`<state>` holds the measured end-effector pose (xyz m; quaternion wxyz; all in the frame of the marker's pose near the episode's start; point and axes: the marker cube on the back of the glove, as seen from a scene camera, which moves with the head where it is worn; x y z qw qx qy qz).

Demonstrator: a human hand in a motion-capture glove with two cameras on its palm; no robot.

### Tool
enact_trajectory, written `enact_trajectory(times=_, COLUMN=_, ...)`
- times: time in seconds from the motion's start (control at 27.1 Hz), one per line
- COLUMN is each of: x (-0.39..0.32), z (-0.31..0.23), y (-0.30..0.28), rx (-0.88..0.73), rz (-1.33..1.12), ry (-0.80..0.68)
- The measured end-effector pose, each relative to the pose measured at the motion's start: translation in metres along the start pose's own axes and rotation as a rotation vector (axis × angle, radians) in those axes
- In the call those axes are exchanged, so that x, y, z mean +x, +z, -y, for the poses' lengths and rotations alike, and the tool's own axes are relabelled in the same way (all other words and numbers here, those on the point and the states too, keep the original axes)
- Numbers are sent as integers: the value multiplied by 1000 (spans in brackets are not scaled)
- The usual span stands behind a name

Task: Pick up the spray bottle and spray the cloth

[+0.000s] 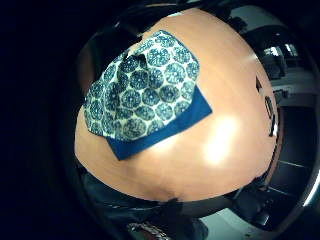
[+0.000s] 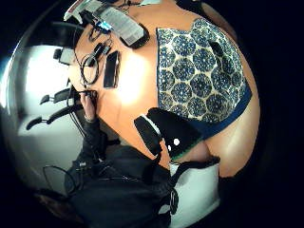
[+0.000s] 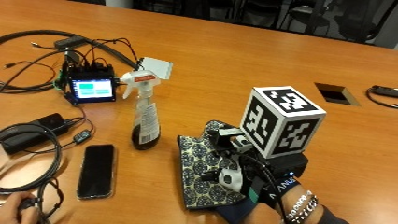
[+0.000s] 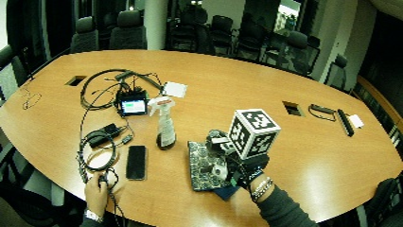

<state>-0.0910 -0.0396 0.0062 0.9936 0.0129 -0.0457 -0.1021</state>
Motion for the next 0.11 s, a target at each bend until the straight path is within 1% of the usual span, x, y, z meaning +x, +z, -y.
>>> enact_trajectory(times=0.11, x=1, z=-6, y=0, rx=-2, rz=-2, ry=0)
